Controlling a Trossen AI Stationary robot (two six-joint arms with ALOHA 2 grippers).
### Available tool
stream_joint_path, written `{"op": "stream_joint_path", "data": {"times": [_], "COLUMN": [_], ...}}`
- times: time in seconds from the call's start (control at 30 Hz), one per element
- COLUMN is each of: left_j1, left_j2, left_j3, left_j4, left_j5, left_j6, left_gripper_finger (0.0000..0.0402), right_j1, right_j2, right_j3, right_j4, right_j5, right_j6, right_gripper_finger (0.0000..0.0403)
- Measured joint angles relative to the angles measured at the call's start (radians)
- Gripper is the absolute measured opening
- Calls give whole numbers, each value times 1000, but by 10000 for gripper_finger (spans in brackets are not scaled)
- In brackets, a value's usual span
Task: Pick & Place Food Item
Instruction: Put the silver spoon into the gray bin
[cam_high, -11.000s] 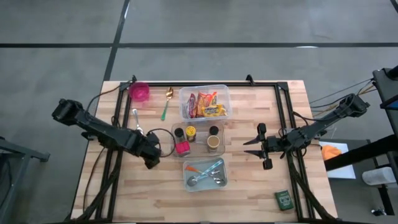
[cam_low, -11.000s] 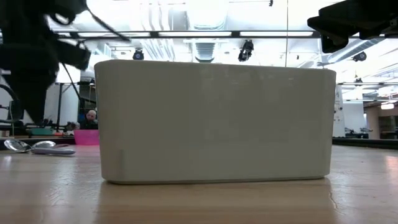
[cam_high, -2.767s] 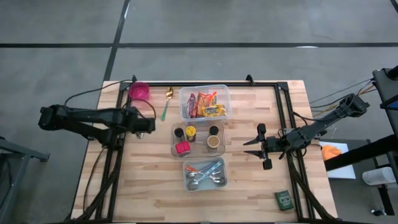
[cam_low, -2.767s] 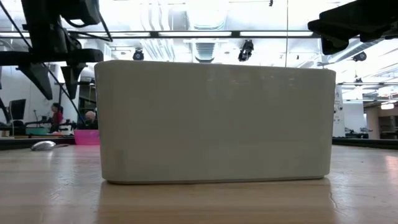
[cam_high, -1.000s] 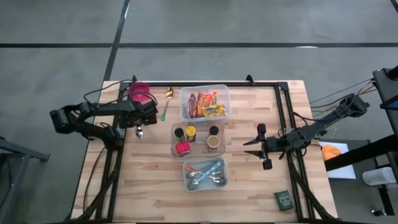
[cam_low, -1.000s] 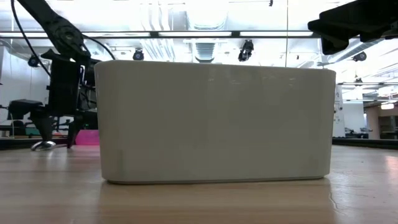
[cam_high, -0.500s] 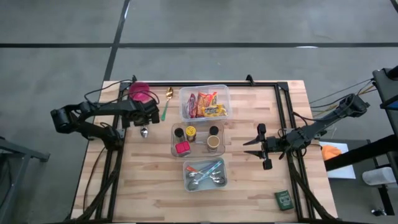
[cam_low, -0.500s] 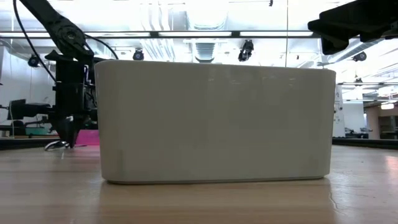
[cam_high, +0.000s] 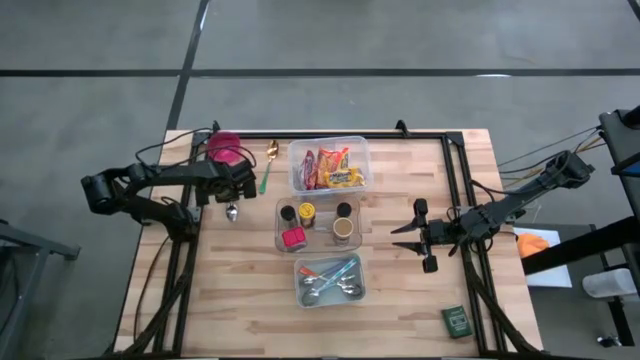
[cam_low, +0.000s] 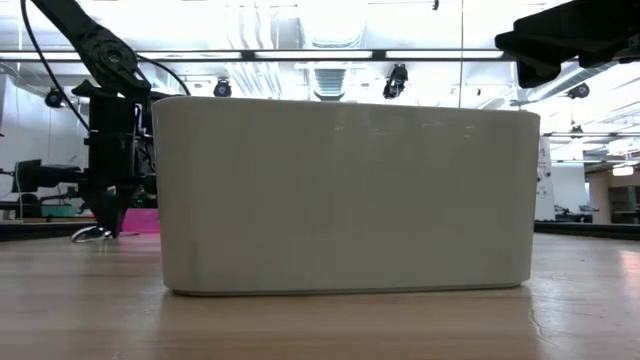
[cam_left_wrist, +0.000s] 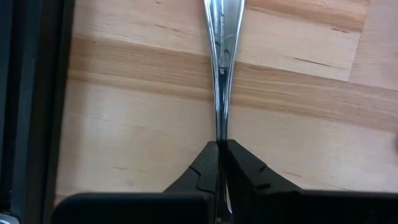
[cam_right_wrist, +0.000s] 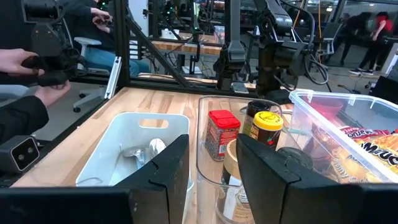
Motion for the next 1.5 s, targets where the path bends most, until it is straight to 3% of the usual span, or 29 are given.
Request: {"op": "stream_joint_path", "data": {"times": [0.3, 0.57, 0.9, 1.07, 1.2, 1.5], "left_j1": [0, -1, -61, -153, -266, -595], "left_j2": [0, -21, -237, -373, -454, -481], "left_j3": [3, 76, 152, 166, 167, 166], "left_j4": [-11, -143, -177, -120, 11, 336], "left_j5": [1, 8, -31, -72, -84, -257], "left_j6": [1, 27, 71, 128, 291, 602], "left_gripper_finger": [16, 10, 9, 9, 9, 9], "right_j1": [0, 0, 0, 0, 0, 0], "right_j2": [0, 0, 0, 0, 0, 0], "right_j3": [0, 0, 0, 0, 0, 0], "right_j4": [0, 0, 0, 0, 0, 0], "right_j5": [0, 0, 0, 0, 0, 0], "right_j6": [0, 0, 0, 0, 0, 0], "right_gripper_finger": [130, 130, 130, 130, 130, 130]}}
